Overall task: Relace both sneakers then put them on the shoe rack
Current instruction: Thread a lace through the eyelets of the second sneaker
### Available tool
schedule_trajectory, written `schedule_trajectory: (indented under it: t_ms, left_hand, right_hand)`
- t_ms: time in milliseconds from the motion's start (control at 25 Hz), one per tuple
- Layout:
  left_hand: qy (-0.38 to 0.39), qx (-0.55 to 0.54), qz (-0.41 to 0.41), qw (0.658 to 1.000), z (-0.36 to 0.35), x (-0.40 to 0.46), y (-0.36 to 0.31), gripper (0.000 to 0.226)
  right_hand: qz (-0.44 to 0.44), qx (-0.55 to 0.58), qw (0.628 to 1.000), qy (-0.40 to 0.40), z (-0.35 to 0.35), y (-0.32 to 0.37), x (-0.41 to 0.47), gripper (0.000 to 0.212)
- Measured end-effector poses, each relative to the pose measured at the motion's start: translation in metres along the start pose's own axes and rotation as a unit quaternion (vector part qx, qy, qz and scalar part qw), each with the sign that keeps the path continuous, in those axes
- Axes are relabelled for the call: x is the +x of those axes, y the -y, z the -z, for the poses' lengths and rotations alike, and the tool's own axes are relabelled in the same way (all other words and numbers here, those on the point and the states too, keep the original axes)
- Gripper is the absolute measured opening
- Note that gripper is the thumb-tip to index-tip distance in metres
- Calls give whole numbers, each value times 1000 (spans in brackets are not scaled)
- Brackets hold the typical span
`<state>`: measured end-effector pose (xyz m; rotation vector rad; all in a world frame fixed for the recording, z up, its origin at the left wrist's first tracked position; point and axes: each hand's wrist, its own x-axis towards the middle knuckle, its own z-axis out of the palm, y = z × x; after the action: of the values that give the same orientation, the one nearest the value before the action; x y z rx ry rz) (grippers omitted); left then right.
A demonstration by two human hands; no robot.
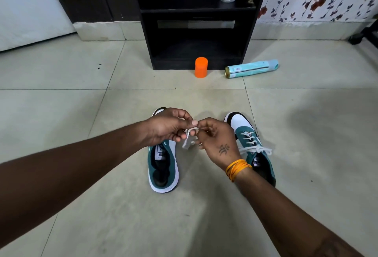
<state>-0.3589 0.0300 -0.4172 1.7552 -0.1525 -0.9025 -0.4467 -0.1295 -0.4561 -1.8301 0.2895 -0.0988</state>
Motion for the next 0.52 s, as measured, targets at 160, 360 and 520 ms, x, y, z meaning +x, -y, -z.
schedule_trajectory:
  t_ms: [160,360,520]
  left_hand:
    - [-79,129,-103,983,3,-6,3,22]
    - [-88,173,-158,968,1,-6,9,8]
    - [-103,171,-175,964,1,-7,11,8]
  right_hand:
    - [-45,18,998,-43,7,-5,2,16]
    - [-50,19,998,-36,7,-1,1,12]
    - [-30,-20,999,-35,4,5,-2,16]
